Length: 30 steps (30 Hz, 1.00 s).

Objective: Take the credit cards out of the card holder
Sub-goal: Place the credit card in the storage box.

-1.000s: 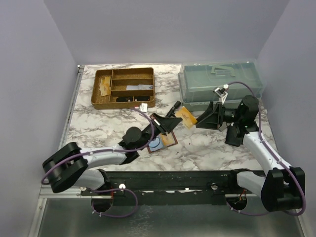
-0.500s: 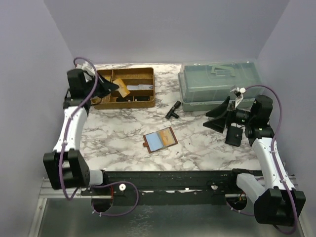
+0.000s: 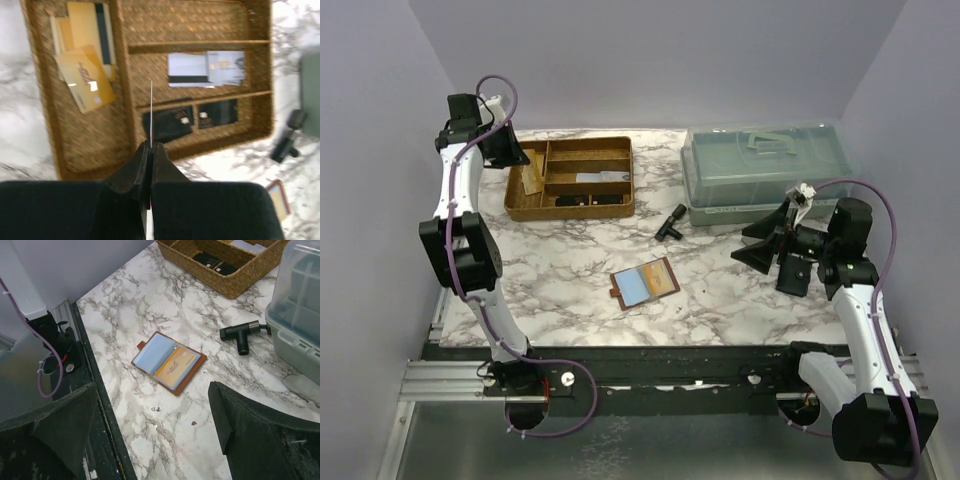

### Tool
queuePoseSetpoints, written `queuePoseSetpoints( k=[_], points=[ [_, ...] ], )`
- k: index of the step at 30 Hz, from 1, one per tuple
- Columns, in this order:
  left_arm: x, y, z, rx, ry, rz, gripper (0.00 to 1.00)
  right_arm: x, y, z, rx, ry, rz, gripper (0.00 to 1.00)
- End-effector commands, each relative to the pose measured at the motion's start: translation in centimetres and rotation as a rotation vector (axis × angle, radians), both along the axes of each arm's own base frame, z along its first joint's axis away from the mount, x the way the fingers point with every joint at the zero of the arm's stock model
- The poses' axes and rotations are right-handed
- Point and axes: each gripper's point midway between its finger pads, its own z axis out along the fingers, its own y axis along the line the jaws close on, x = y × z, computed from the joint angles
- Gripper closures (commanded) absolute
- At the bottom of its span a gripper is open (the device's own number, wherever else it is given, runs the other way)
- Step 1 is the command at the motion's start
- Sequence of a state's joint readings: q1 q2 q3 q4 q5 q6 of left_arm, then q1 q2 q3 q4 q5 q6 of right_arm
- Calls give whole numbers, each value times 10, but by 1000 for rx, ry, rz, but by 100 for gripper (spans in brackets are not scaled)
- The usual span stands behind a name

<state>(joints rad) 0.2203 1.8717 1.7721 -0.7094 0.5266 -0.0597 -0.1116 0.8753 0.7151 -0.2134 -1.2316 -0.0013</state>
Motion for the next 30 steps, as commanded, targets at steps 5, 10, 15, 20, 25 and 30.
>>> queuePoseSetpoints(
  k=[5, 10, 15, 20, 25, 30],
  points=[
    [39, 37, -55, 190, 133, -86, 100, 14, -5, -24, -15, 94, -18, 1],
    [60, 35, -85, 151, 145, -117, 100, 13, -4, -30, -16, 110, 3, 1],
    [73, 36, -105, 139, 147, -118, 100, 14, -7, -33, -5, 124, 11, 1],
    [86, 48, -126, 158, 168, -47, 93, 14, -8, -36, 2, 131, 16, 1],
    [107, 72, -110, 235, 105, 96, 61, 11, -9, -34, 24, 128, 31, 1],
    [119, 76, -55, 254, -22, 189, 57, 7, -10, -33, 35, 118, 40, 1]
  ],
)
